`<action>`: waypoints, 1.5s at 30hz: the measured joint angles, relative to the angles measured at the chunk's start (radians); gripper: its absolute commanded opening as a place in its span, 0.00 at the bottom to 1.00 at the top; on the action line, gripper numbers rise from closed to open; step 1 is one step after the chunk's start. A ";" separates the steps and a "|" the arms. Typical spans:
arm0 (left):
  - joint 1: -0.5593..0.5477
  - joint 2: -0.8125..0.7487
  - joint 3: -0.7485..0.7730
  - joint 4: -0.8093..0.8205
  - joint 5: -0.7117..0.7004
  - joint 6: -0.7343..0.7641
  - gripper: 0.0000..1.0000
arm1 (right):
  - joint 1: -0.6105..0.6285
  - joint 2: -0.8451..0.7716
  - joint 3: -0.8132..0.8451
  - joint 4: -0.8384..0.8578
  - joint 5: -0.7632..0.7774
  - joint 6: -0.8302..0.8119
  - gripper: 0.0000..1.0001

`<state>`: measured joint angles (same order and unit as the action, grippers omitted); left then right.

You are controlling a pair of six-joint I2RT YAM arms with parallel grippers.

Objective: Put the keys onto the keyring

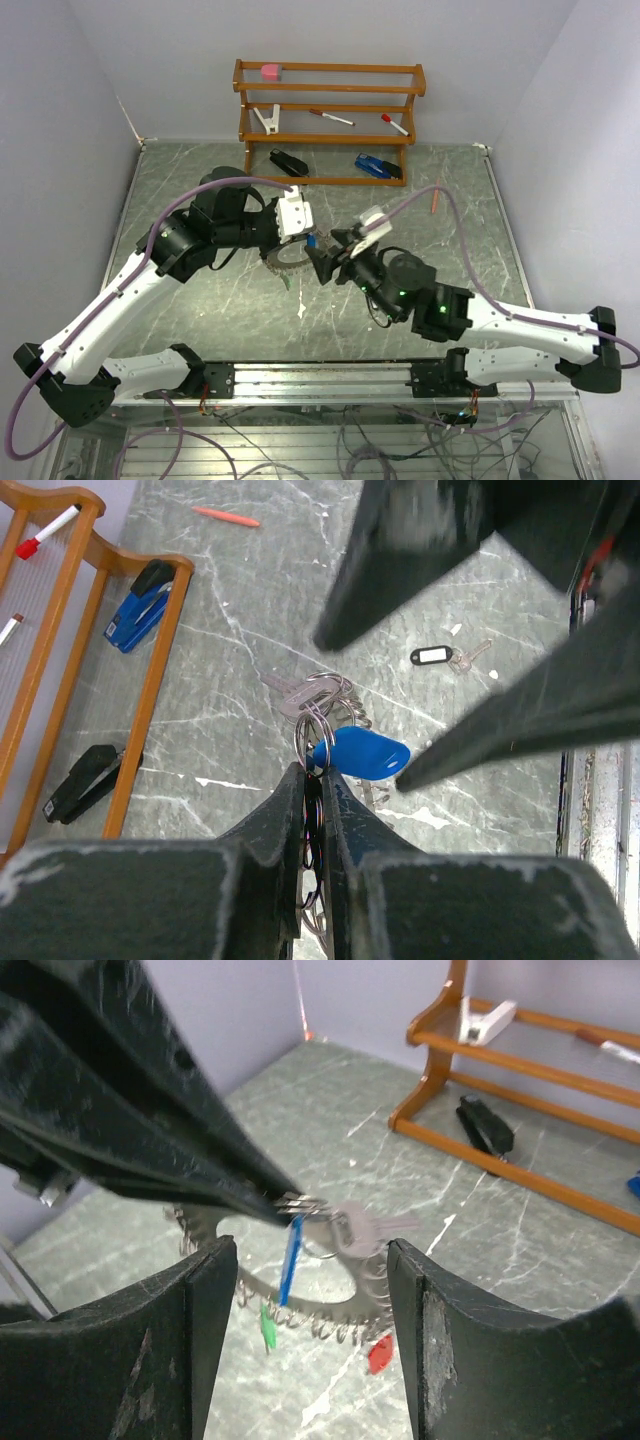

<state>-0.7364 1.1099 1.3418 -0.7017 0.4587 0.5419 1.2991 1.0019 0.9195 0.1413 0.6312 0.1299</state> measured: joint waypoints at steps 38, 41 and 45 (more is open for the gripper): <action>0.005 -0.003 0.041 -0.025 0.029 0.026 0.07 | -0.002 0.011 -0.035 0.058 0.000 -0.081 0.00; 0.005 -0.008 0.034 -0.025 0.007 0.056 0.07 | -0.001 0.000 -0.035 0.031 0.000 -0.068 0.00; 0.005 -0.009 0.034 -0.027 0.002 0.079 0.07 | -0.001 -0.003 -0.035 -0.005 -0.001 -0.053 0.00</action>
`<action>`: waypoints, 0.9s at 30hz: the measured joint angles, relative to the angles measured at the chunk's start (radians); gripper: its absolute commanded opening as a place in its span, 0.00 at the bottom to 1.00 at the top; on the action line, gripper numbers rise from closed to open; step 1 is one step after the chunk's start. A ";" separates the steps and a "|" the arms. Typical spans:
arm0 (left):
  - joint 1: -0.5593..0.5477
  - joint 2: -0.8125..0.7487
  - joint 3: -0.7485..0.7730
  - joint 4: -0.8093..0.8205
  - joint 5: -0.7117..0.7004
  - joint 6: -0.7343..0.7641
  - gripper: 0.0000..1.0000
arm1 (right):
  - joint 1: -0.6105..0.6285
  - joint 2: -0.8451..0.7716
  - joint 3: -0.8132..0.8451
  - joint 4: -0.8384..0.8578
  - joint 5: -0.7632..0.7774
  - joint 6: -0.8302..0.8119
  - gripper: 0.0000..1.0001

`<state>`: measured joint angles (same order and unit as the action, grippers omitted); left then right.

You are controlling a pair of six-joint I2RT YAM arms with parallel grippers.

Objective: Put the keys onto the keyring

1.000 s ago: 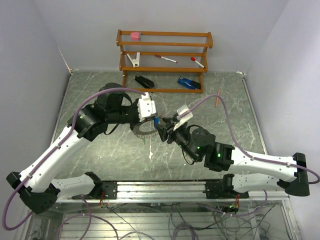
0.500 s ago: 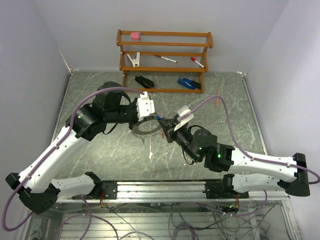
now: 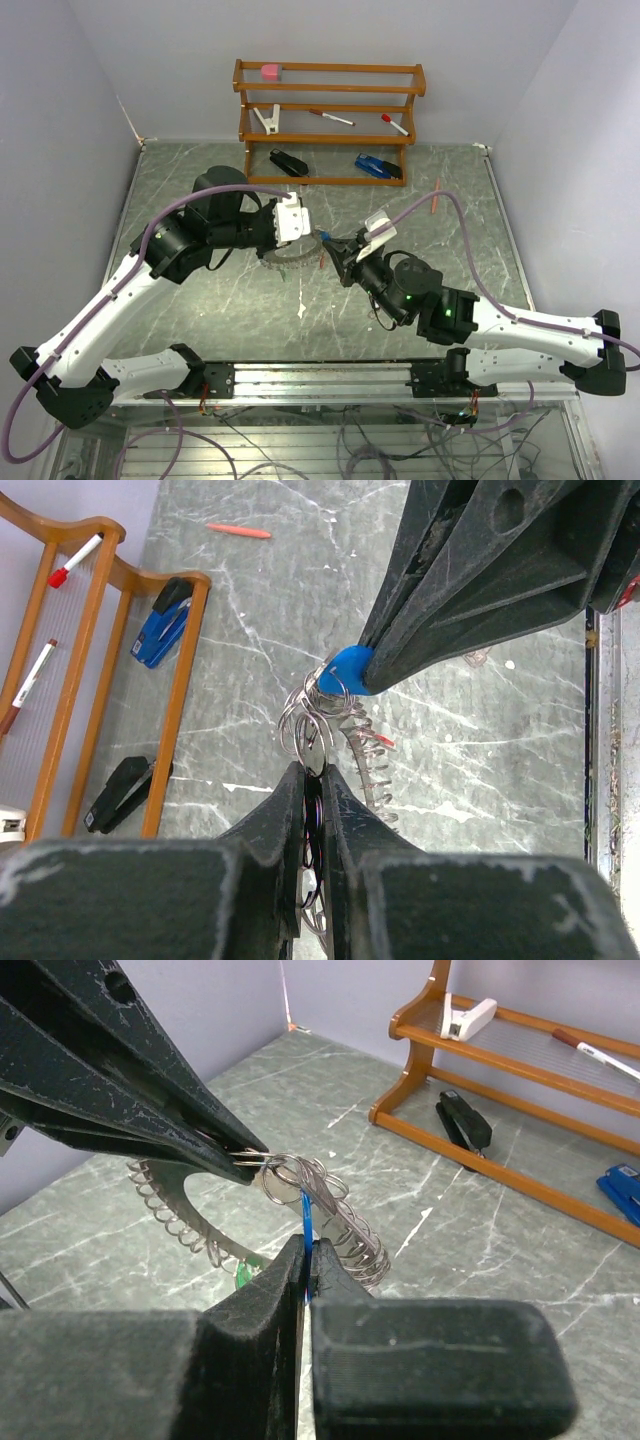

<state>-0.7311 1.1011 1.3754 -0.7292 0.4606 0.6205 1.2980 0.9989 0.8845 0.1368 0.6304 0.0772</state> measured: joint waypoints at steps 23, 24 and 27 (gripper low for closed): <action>0.003 0.000 0.002 -0.014 0.019 -0.026 0.07 | -0.002 0.068 0.033 0.039 0.014 0.062 0.00; 0.003 0.000 0.002 -0.016 0.019 -0.026 0.07 | -0.002 0.068 0.033 0.041 0.014 0.062 0.00; 0.004 0.000 0.002 -0.016 0.018 -0.026 0.07 | -0.002 0.073 0.033 0.048 0.017 0.062 0.00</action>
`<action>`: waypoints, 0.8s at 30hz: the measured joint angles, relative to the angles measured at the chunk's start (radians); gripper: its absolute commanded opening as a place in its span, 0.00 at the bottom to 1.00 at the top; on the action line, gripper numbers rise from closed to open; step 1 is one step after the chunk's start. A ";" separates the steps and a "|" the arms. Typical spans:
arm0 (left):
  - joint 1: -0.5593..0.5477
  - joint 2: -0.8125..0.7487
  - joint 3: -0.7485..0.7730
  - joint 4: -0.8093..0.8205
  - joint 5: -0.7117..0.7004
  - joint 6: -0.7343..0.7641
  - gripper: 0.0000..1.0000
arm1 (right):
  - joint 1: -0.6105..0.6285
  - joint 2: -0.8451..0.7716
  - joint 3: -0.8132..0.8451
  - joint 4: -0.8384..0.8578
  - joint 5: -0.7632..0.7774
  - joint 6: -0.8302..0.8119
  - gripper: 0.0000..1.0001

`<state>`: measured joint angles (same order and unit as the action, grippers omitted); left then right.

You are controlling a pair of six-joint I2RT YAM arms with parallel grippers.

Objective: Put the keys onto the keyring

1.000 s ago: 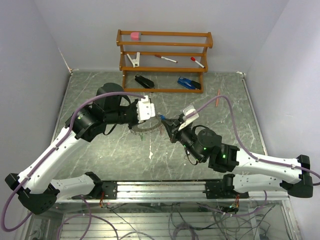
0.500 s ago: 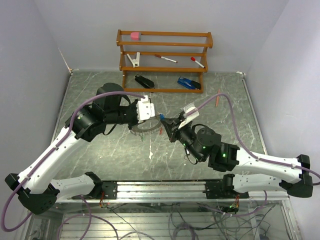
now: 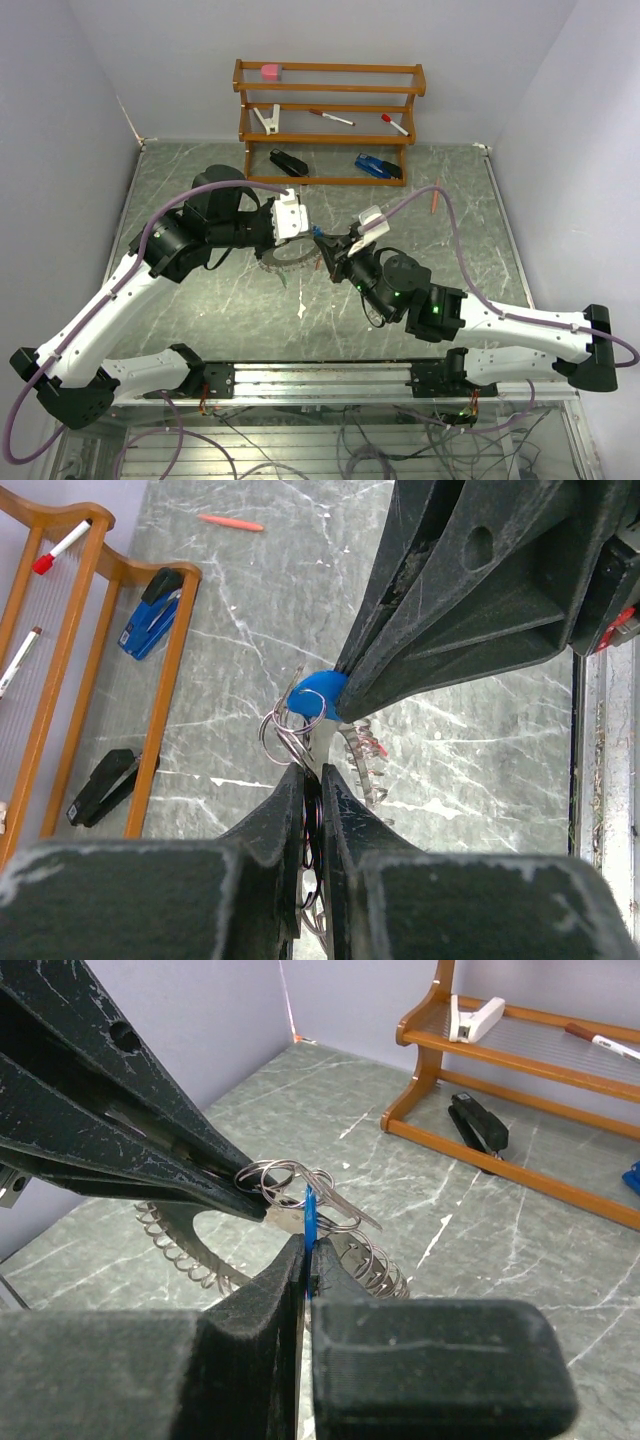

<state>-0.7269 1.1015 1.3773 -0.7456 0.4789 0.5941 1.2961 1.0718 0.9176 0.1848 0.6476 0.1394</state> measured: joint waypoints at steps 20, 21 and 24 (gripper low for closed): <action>0.013 0.000 0.000 -0.015 -0.068 0.077 0.07 | -0.039 0.116 0.119 -0.064 -0.059 0.070 0.00; 0.013 0.000 0.000 -0.016 -0.067 0.090 0.07 | -0.045 0.111 0.119 -0.072 -0.068 0.076 0.00; 0.011 0.000 0.003 -0.019 -0.065 0.122 0.07 | -0.059 0.097 0.119 -0.096 -0.088 0.089 0.00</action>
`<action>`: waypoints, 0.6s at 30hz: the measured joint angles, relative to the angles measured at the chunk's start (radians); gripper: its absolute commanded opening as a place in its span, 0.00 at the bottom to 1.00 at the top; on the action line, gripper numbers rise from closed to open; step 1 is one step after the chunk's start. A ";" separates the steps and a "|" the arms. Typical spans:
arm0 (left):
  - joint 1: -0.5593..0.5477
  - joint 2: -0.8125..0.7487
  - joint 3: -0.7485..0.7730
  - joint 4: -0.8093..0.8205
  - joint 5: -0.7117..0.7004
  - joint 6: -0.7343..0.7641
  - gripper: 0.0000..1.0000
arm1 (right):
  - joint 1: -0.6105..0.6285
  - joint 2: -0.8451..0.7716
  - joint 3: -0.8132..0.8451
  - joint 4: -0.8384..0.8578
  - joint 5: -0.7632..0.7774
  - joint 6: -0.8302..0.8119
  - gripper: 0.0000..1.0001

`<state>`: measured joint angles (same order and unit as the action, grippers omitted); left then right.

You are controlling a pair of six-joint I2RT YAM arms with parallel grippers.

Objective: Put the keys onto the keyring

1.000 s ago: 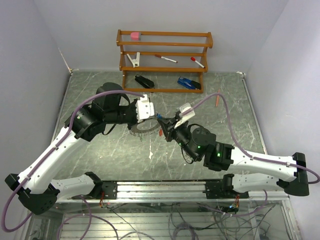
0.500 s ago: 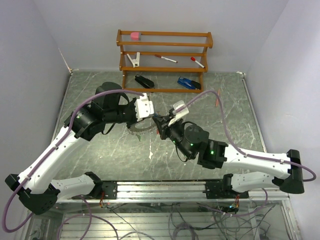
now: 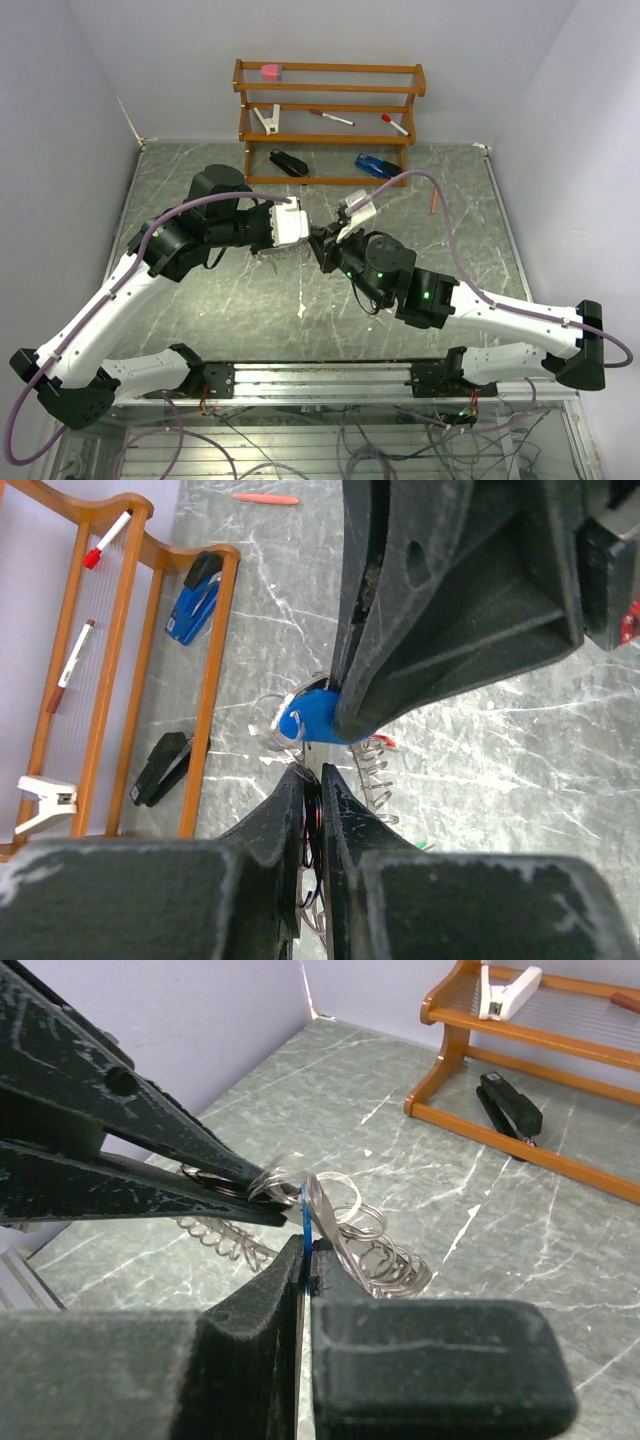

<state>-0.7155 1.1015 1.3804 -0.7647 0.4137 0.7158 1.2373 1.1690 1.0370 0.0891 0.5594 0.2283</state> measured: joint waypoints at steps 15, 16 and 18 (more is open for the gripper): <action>-0.001 0.000 0.019 -0.030 -0.009 0.063 0.07 | -0.069 -0.015 0.027 -0.075 -0.118 0.056 0.28; -0.003 0.000 0.019 -0.031 -0.008 0.063 0.07 | -0.077 -0.015 0.027 -0.080 -0.118 0.060 0.33; -0.009 0.000 0.019 -0.030 -0.010 0.061 0.07 | -0.091 -0.022 0.021 -0.089 -0.120 0.065 0.48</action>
<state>-0.7242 1.1015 1.3998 -0.7944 0.4042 0.7773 1.1461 1.1469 1.0576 0.0006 0.4397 0.2935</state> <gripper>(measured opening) 0.155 0.304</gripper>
